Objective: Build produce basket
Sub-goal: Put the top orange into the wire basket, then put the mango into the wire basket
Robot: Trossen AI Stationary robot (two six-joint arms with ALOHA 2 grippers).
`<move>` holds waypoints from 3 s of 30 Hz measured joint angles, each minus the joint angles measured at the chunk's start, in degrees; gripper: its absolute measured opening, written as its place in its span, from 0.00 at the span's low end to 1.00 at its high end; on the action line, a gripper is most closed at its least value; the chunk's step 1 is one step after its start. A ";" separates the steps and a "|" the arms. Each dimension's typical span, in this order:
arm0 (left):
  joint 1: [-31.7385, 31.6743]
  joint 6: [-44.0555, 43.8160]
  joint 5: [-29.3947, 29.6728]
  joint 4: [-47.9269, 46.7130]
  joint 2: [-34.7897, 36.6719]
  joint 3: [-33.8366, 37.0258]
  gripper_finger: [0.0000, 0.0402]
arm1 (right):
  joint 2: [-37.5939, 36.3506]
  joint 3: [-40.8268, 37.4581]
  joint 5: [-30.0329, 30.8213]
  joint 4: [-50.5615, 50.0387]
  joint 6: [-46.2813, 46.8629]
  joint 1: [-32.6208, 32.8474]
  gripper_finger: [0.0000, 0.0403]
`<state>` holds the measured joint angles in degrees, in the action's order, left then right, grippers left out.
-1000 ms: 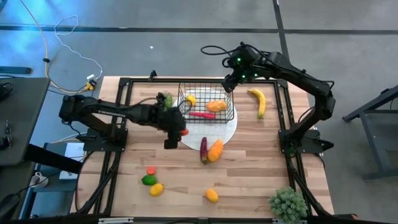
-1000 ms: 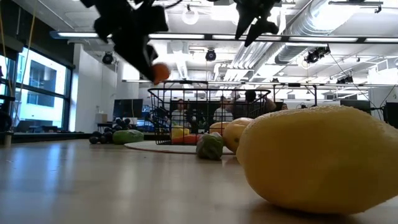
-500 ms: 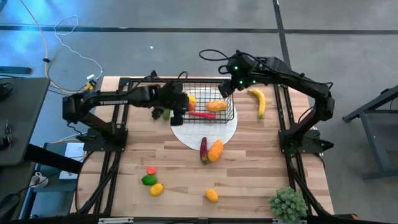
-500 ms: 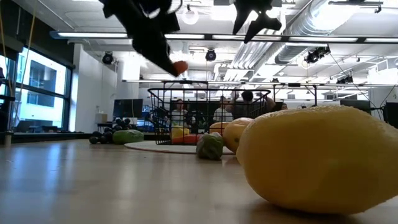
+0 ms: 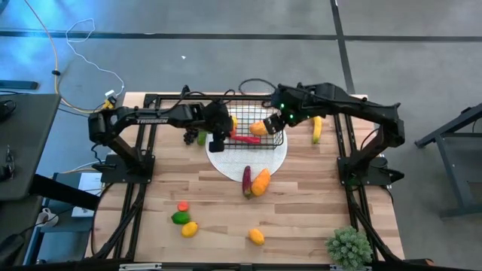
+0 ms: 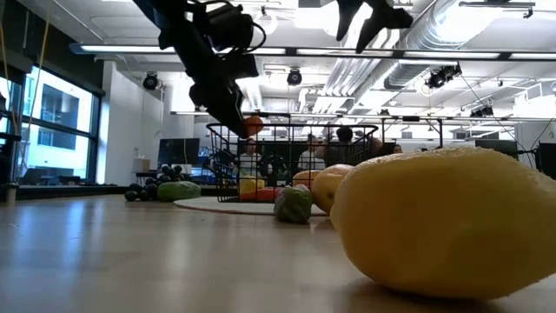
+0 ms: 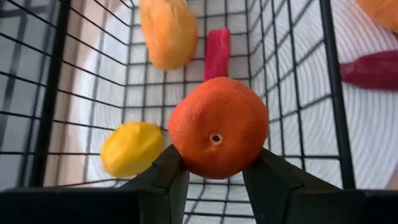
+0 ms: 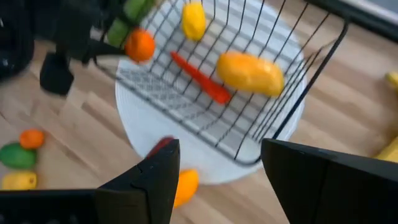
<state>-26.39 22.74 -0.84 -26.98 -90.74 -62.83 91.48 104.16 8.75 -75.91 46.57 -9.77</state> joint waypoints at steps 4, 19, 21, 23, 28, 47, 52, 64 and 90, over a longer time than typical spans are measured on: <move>0.00 -0.01 0.03 -0.10 0.02 0.00 0.35 | 0.11 0.00 0.00 -1.23 2.49 4.08 0.51; 0.07 1.49 2.93 -0.23 0.04 -0.21 0.50 | 0.11 0.00 0.23 -1.45 8.97 13.81 0.51; 0.07 1.47 3.21 -0.18 0.04 -0.79 0.50 | 0.18 0.00 1.48 -1.45 9.91 14.68 0.51; 0.07 1.49 3.17 -0.41 0.04 -1.70 0.50 | 0.38 0.00 2.40 -1.47 10.18 15.42 0.51; 0.07 1.42 3.21 -4.72 0.76 -6.15 0.50 | 1.23 0.00 2.56 -1.25 10.13 15.95 0.57; 0.28 -13.54 6.15 -36.16 8.03 -25.86 0.50 | 2.34 0.00 -5.98 -5.04 -23.29 16.45 0.79; 1.49 -20.82 6.00 -37.59 10.71 -26.43 0.50 | 2.59 0.00 -7.15 -5.76 -37.69 17.99 0.79; 4.47 -25.86 5.91 -40.32 14.08 -26.45 0.50 | 7.71 0.00 -7.06 -1.78 -66.32 22.36 0.79; 4.50 -21.80 7.76 -42.69 13.96 -26.45 0.50 | 26.32 0.00 -5.88 3.84 -70.99 20.00 0.79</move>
<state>-21.89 0.94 6.92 -69.67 -76.77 -89.27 117.80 104.16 2.87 -72.07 -24.42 10.22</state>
